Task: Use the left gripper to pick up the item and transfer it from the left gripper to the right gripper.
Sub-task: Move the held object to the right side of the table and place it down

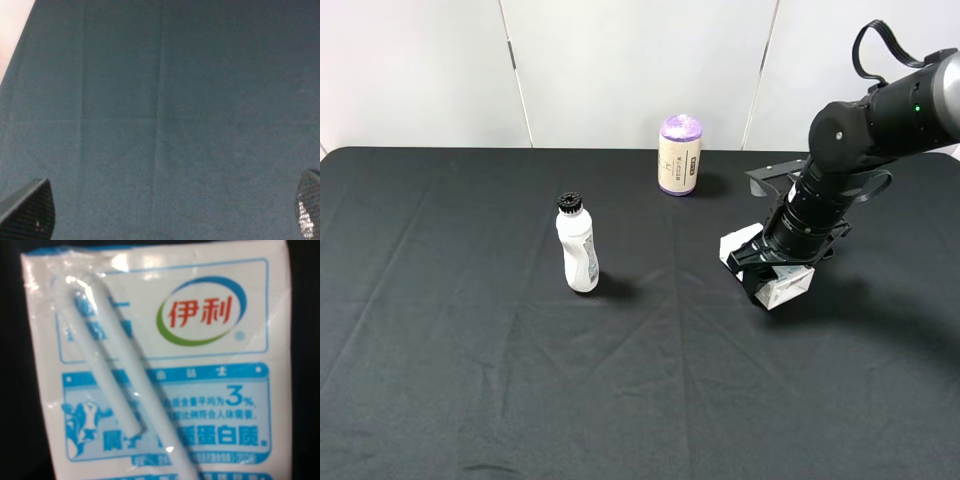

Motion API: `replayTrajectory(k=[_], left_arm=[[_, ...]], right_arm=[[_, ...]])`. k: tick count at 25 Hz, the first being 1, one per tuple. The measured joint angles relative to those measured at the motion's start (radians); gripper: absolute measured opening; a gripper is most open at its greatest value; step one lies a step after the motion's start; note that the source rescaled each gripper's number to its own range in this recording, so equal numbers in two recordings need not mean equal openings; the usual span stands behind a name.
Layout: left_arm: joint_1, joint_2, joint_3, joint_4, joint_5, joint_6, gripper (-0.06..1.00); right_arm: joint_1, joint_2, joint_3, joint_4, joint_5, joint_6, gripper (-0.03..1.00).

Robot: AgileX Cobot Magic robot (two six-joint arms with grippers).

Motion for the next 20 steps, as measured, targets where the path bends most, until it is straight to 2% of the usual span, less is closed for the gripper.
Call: replayTrajectory(k=[2, 3, 4, 5, 6, 8, 10, 16, 20], left_arm=[[0.0, 0.0, 0.0, 0.0, 0.0, 0.0, 0.93], [0.0, 0.0, 0.0, 0.0, 0.0, 0.0, 0.93], [0.0, 0.0, 0.0, 0.0, 0.0, 0.0, 0.93], [0.0, 0.0, 0.0, 0.0, 0.0, 0.0, 0.93], [0.0, 0.0, 0.0, 0.0, 0.0, 0.0, 0.93], [0.0, 0.0, 0.0, 0.0, 0.0, 0.0, 0.93], [0.0, 0.0, 0.0, 0.0, 0.0, 0.0, 0.93], [0.0, 0.0, 0.0, 0.0, 0.0, 0.0, 0.93], [0.0, 0.0, 0.0, 0.0, 0.0, 0.0, 0.93]], right_arm=[[0.0, 0.0, 0.0, 0.001, 0.0, -0.001, 0.0], [0.0, 0.0, 0.0, 0.005, 0.0, -0.001, 0.1], [0.0, 0.0, 0.0, 0.011, 0.0, 0.004, 0.39], [0.0, 0.0, 0.0, 0.016, -0.001, 0.014, 0.64], [0.0, 0.0, 0.0, 0.019, 0.002, 0.022, 0.78], [0.0, 0.0, 0.0, 0.02, 0.002, 0.03, 0.92], [0.0, 0.0, 0.0, 0.02, 0.002, 0.033, 0.97], [0.0, 0.0, -0.001, 0.02, 0.004, 0.036, 1.0], [0.0, -0.006, -0.039, 0.02, 0.074, 0.036, 1.0]])
